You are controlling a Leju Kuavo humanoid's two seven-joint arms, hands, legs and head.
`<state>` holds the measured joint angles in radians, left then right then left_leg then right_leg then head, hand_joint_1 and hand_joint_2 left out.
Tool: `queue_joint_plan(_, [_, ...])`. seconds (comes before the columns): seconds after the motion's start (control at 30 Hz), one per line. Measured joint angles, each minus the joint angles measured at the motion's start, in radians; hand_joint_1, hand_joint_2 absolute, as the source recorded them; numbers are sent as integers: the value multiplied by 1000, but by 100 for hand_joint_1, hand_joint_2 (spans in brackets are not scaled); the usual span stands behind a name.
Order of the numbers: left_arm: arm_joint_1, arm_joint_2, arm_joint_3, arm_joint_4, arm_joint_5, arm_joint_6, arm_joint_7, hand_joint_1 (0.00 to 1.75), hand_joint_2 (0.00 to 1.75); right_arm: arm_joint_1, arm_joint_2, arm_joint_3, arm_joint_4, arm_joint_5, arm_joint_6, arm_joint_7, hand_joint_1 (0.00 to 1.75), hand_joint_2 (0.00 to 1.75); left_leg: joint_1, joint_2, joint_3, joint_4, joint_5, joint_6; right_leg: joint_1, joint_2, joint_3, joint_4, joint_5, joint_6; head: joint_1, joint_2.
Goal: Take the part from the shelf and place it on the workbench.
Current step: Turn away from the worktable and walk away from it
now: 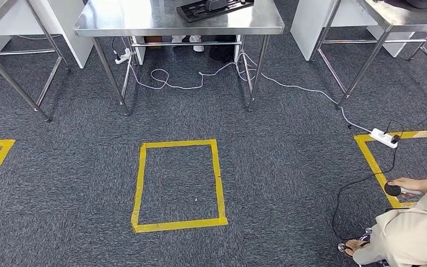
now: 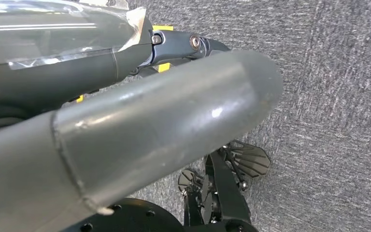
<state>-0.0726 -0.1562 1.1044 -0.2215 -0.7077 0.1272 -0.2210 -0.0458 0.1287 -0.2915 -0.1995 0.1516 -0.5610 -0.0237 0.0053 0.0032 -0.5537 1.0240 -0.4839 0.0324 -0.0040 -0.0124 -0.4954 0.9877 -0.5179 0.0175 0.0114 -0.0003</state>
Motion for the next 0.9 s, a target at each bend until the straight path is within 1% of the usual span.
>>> queue_joint_plan(0.03, [0, 0, 0, 0, 0, 0, 0, 0, 0, 0, 0, -4, 0, -3, 0, -3, 0, 0, 3, 3, 1, -7, 5, 4, 0, 0, -1, 4, -2, 2, 0, 0])
queue_joint_plan(0.07, [0, -1, 0, 0, 0, 1, 0, 0, 0, -1, 0, -7, 0, -6, 0, -6, 0, 0, 7, 6, 3, -16, 11, 9, 0, 1, -9, 18, -11, 4, 1, 0])
queue_joint_plan(0.1, [0, -1, 0, 1, 1, 3, 0, 0, 0, -1, 0, -11, 0, -8, 0, -9, 0, 0, 12, 12, 3, -24, 17, 13, -1, 3, -26, 51, -29, 4, 3, 0])
queue_joint_plan(0.13, [0, -1, 0, 1, 1, 4, 0, 0, 0, -1, 0, -14, 0, -11, 1, -11, 0, 0, 15, 18, 2, -28, 21, 15, -4, 5, -53, 103, -56, 2, 4, 0])
queue_joint_plan(0.17, [0, -1, 0, 1, 2, 5, 0, 0, 0, -1, 0, -18, 0, -12, 2, -12, 0, 0, 17, 23, -1, -30, 23, 16, -8, 6, -88, 168, -84, 2, 6, 0])
queue_joint_plan(0.2, [0, -1, 0, 1, 2, 6, 2, 0, 0, -1, -1, -22, 0, -14, 3, -11, 0, 0, 18, 30, -4, -29, 24, 15, -13, 7, -120, 229, -105, 5, 6, 0])
queue_joint_plan(0.23, [0, -1, 0, 2, 2, 7, 5, 0, 0, 0, -2, -26, 0, -16, 5, -9, 0, 0, 21, 37, -6, -29, 25, 12, -19, 8, -140, 266, -113, 12, 6, 0])
queue_joint_plan(0.27, [0, -2, 0, 3, 1, 8, 9, 0, 0, 0, -3, -29, 1, -18, 7, -6, 0, 0, 25, 43, -7, -29, 26, 7, -26, 7, -141, 266, -105, 24, 6, 0])
queue_joint_plan(0.3, [0, -2, 0, 4, 0, 8, 14, 0, 0, 1, -4, -31, 1, -19, 8, -2, 0, 0, 31, 51, -8, -28, 26, 1, -33, 4, -122, 225, -82, 40, 6, 0])
queue_joint_plan(0.33, [0, -2, 0, 6, -1, 8, 18, 0, 0, 1, -4, -33, 1, -19, 9, 2, 0, 0, 37, 58, -8, -25, 25, -8, -41, -7, -87, 155, -51, 57, 7, 0])
queue_joint_plan(0.37, [0, -1, 0, 6, -1, 9, 21, 0, 0, -1, -3, -34, 1, -20, 11, 5, 0, 0, 40, 65, -7, -22, 23, -20, -44, -25, -59, 93, -24, 69, 10, 0])
queue_joint_plan(0.4, [0, 0, 0, 7, -2, 10, 24, 0, 0, -4, -3, -35, 1, -20, 13, 7, 0, 0, 41, 72, -6, -18, 20, -32, -45, -39, -39, 46, -4, 71, 13, 0])
queue_joint_plan(0.43, [-1, 0, 0, 8, -3, 11, 27, 0, 0, -6, -1, -35, 1, -21, 16, 10, 0, 0, 41, 78, -4, -15, 16, -43, -43, -48, -32, 24, 5, 63, 15, 0])
queue_joint_plan(0.47, [-1, 1, 0, 8, -5, 12, 29, 0, 0, -8, 0, -35, 1, -22, 19, 13, 0, 0, 40, 85, 1, -17, 14, -52, -38, -47, -36, 25, 6, 50, 17, 0])
queue_joint_plan(0.5, [-3, 0, -1, 9, -7, 12, 32, 0, 0, -8, -1, -36, 2, -24, 21, 18, 0, 0, 43, 92, 6, -20, 13, -58, -37, -36, -38, 25, 8, 35, 16, 0])
queue_joint_plan(0.53, [-4, -2, -1, 9, -11, 12, 35, 0, 0, -8, -1, -37, 2, -26, 23, 22, 0, 0, 47, 93, 10, -21, 11, -63, -37, -27, -39, 25, 9, 24, 14, 0])
queue_joint_plan(0.57, [-5, -3, -2, 9, -14, 12, 37, 0, 0, -8, 0, -39, 2, -28, 24, 27, 0, 0, 50, 83, 9, -11, -2, -67, -38, -18, -38, 25, 12, 15, 12, 0])
queue_joint_plan(0.6, [-5, -4, -3, 10, -17, 12, 39, 0, 0, -8, 0, -41, 3, -29, 24, 30, 0, 0, 52, 64, -2, 17, -27, -68, -37, -9, -38, 25, 17, 6, 10, 0])
queue_joint_plan(0.63, [-5, -4, -3, 10, -20, 11, 40, 0, 0, -8, 1, -43, 3, -30, 25, 33, 0, 0, 52, 40, -23, 69, -65, -67, -35, 0, -39, 25, 22, -2, 7, 0])
queue_joint_plan(0.67, [-4, -4, -4, 10, -22, 11, 41, 0, 0, -8, 2, -46, 3, -31, 26, 35, 0, 0, 48, 20, -54, 140, -107, -62, -29, 10, -41, 25, 25, -8, 6, 0])
queue_joint_plan(0.7, [-4, -4, -4, 10, -24, 11, 42, 0, 0, -8, 2, -48, 3, -33, 26, 37, 0, 0, 44, 9, -84, 210, -139, -58, -23, 20, -45, 26, 28, -12, 5, 0])
queue_joint_plan(0.73, [-3, -4, -5, 10, -25, 11, 42, 0, 0, -7, 2, -50, 4, -34, 27, 39, 0, 0, 39, 4, -107, 259, -153, -52, -17, 33, -47, 26, 29, -14, 5, 0])
queue_joint_plan(0.77, [-2, -4, -7, 10, -26, 11, 43, 0, 0, -6, 3, -52, 4, -36, 27, 40, 0, 0, 34, 1, -113, 274, -146, -43, -11, 46, -47, 26, 29, -15, 5, 0])
queue_joint_plan(0.8, [-2, -4, -8, 10, -27, 11, 43, 0, 0, -5, 3, -53, 4, -38, 27, 41, 0, 0, 29, -3, -101, 247, -121, -33, -6, 59, -45, 26, 29, -15, 4, 0])
queue_joint_plan(0.83, [-2, -4, -9, 10, -29, 10, 43, 0, 0, -5, 3, -54, 5, -39, 27, 41, 0, 0, 25, -16, -74, 187, -84, -20, -2, 73, -43, 26, 29, -15, 4, 0])
queue_joint_plan(0.87, [-2, -3, -10, 10, -32, 10, 43, 0, 0, -5, 5, -56, 5, -41, 27, 41, 0, 0, 21, -42, -43, 121, -53, -5, 0, 86, -42, 26, 29, -15, 5, 0])
queue_joint_plan(0.9, [-2, -2, -10, 10, -34, 9, 43, 0, 0, -6, 7, -57, 5, -43, 27, 42, 0, 0, 19, -67, -18, 63, -30, 5, 4, 97, -42, 27, 30, -14, 7, 0])
